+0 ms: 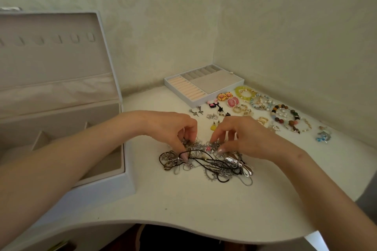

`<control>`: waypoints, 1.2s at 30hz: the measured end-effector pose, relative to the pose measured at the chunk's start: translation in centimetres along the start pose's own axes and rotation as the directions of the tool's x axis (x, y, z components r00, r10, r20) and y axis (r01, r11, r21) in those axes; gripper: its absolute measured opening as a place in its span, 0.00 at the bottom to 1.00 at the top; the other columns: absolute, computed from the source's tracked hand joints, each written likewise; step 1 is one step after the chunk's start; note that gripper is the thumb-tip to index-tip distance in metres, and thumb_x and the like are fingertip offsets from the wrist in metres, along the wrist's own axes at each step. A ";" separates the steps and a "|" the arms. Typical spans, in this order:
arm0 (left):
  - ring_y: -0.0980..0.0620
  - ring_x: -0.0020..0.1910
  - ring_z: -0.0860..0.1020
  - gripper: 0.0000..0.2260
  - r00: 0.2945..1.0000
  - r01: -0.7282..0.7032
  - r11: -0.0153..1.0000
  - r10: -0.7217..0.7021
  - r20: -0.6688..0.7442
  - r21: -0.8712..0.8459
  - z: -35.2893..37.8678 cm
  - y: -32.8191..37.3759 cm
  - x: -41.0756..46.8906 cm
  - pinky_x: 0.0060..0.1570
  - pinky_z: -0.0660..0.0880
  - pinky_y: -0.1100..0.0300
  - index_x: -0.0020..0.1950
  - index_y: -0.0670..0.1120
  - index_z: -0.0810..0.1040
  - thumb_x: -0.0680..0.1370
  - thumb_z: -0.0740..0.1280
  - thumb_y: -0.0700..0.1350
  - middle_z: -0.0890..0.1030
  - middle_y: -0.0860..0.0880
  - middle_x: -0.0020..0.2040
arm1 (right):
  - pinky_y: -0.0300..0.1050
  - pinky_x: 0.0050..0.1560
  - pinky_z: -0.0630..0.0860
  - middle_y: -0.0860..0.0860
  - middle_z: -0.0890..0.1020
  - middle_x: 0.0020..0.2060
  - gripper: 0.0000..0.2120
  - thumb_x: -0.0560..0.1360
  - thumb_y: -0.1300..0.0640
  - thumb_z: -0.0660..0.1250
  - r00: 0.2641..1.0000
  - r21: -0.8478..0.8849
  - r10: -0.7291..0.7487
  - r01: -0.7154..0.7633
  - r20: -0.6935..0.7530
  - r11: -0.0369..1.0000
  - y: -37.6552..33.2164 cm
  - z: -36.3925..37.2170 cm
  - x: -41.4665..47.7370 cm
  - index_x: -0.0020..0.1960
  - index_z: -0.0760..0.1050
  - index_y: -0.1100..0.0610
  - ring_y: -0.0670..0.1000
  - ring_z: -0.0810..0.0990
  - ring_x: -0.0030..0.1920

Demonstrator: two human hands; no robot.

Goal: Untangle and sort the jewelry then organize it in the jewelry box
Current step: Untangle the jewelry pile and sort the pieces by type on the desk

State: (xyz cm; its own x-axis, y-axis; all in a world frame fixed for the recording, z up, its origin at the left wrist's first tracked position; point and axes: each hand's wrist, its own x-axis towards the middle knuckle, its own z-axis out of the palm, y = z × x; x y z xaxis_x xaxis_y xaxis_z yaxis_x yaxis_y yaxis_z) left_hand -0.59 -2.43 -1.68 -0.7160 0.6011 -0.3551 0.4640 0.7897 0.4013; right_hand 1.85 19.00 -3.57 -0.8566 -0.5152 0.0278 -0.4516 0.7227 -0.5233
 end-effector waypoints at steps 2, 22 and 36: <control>0.52 0.48 0.74 0.19 0.999 0.001 0.999 0.001 0.044 -0.035 0.2 0.2 -0.2 0.47 0.73 0.60 0.51 0.51 0.72 0.67 0.77 0.49 0.73 0.54 0.49 | 0.38 0.42 0.72 0.43 0.77 0.40 0.10 0.66 0.55 0.77 1.000 0.025 0.012 -0.013 0.018 1.000 -0.1 0.1 -0.3 0.46 0.82 0.47 0.42 0.75 0.38; 0.62 0.38 0.74 0.06 0.991 -0.123 0.991 0.126 0.047 -0.061 -0.9 0.4 -0.9 0.43 0.71 0.65 0.45 0.51 0.78 0.72 0.73 0.45 0.79 0.58 0.38 | 0.33 0.38 0.67 0.45 0.77 0.37 0.10 0.66 0.58 0.78 0.996 0.241 -0.079 0.070 0.029 0.968 -0.9 1.1 -1.3 0.40 0.82 0.45 0.41 0.72 0.34; 0.62 0.37 0.71 0.06 0.988 0.036 0.984 -0.010 -0.152 0.174 -1.5 -0.9 -0.4 0.36 0.65 0.71 0.50 0.47 0.76 0.75 0.70 0.45 0.74 0.58 0.39 | 0.46 0.44 0.72 0.44 0.76 0.38 0.03 0.74 0.51 0.70 0.990 0.040 -0.141 0.140 0.022 0.989 -1.8 2.8 -1.0 0.46 0.82 0.48 0.41 0.72 0.38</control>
State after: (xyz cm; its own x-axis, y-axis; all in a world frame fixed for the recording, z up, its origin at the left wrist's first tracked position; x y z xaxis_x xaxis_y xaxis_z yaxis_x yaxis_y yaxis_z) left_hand -1.45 -3.58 -0.65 -0.7913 0.5679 -0.2264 0.5213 0.8203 0.2354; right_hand 4.20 16.90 -5.06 -0.7789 -0.6218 0.0822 -0.5565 0.6247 -0.5477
